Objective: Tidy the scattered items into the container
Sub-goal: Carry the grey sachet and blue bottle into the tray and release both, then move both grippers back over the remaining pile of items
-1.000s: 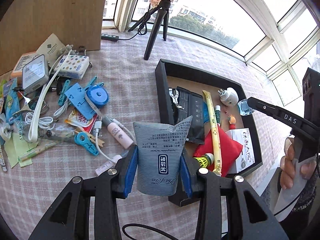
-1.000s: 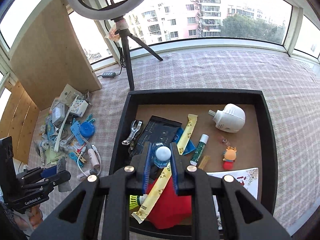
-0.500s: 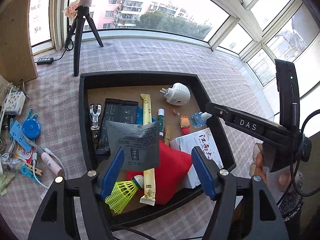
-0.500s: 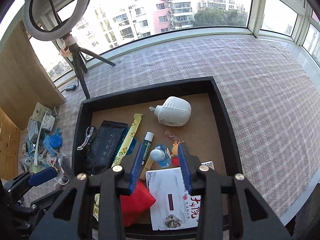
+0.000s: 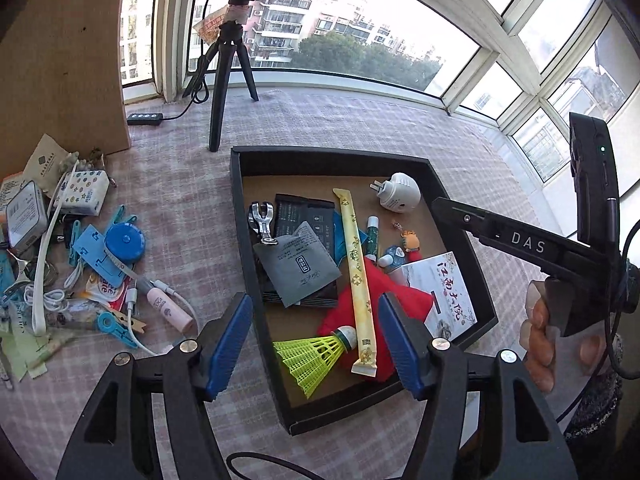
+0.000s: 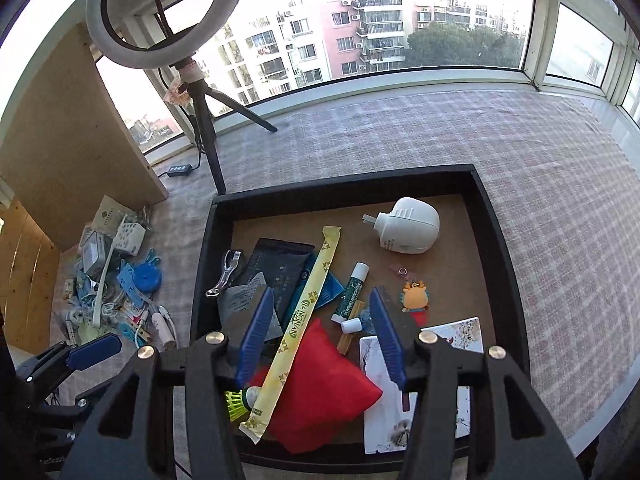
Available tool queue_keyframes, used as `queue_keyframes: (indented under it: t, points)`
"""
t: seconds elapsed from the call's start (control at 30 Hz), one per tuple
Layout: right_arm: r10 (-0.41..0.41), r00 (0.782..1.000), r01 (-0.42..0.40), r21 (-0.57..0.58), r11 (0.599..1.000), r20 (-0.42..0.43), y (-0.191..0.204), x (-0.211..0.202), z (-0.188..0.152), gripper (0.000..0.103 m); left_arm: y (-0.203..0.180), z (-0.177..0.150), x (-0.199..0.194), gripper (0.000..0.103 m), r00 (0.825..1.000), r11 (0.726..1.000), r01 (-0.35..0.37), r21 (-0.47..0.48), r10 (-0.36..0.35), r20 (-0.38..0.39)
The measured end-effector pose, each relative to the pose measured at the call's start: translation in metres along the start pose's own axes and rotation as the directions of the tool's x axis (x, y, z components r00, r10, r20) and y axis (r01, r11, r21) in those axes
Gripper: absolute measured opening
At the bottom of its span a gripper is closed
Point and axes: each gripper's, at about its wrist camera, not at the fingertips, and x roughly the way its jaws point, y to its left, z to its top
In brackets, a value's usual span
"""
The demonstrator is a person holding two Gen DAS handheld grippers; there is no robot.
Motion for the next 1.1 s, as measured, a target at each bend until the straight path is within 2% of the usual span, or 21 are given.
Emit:
queue_keyframes:
  t: [0.13, 0.3, 0.4, 0.5, 0.7, 0.77, 0.87, 1.1]
  points:
    - [0.028, 1.0, -0.027, -0.038, 0.999, 0.014, 0.034, -0.007, -0.011, 0.05, 0.041, -0.015, -0.021, 0.062, 1.0, 0.999, -0.022, -0.028, 0.022, 0.01]
    - [0.073, 0.997, -0.072, -0.102, 0.992, 0.007, 0.084, -0.01, -0.025, 0.05, 0.118, -0.043, -0.055, 0.06, 0.995, 0.991, -0.087, -0.102, 0.091, 0.036]
    - [0.074, 0.997, -0.07, -0.18, 0.981, 0.014, 0.119, -0.01, -0.035, 0.05, 0.172, -0.066, -0.075, 0.06, 0.989, 0.978, -0.136, -0.161, 0.144, 0.039]
    - [0.088, 0.996, -0.08, -0.246, 0.966, 0.02, 0.151, -0.007, -0.045, 0.057, 0.222, -0.088, -0.094, 0.059, 0.979, 0.958, -0.188, -0.216, 0.2, 0.036]
    - [0.136, 0.989, -0.146, -0.286, 0.947, -0.054, 0.198, 0.017, -0.063, 0.057, 0.296, -0.129, -0.124, 0.059, 0.962, 0.926, -0.248, -0.285, 0.271, 0.041]
    - [0.149, 0.985, -0.169, -0.287, 0.943, -0.091, 0.209, 0.027, -0.069, 0.057, 0.31, -0.139, -0.121, 0.059, 0.965, 0.928, -0.245, -0.279, 0.261, 0.022]
    - [0.152, 0.979, -0.187, -0.307, 0.933, -0.134, 0.226, 0.04, -0.078, 0.057, 0.317, -0.147, -0.108, 0.054, 0.971, 0.939, -0.231, -0.256, 0.237, -0.009]
    - [0.129, 0.971, -0.195, -0.357, 0.914, -0.201, 0.247, 0.058, -0.095, 0.057, 0.306, -0.149, -0.076, 0.054, 0.984, 0.952, -0.176, -0.251, 0.17, -0.046]
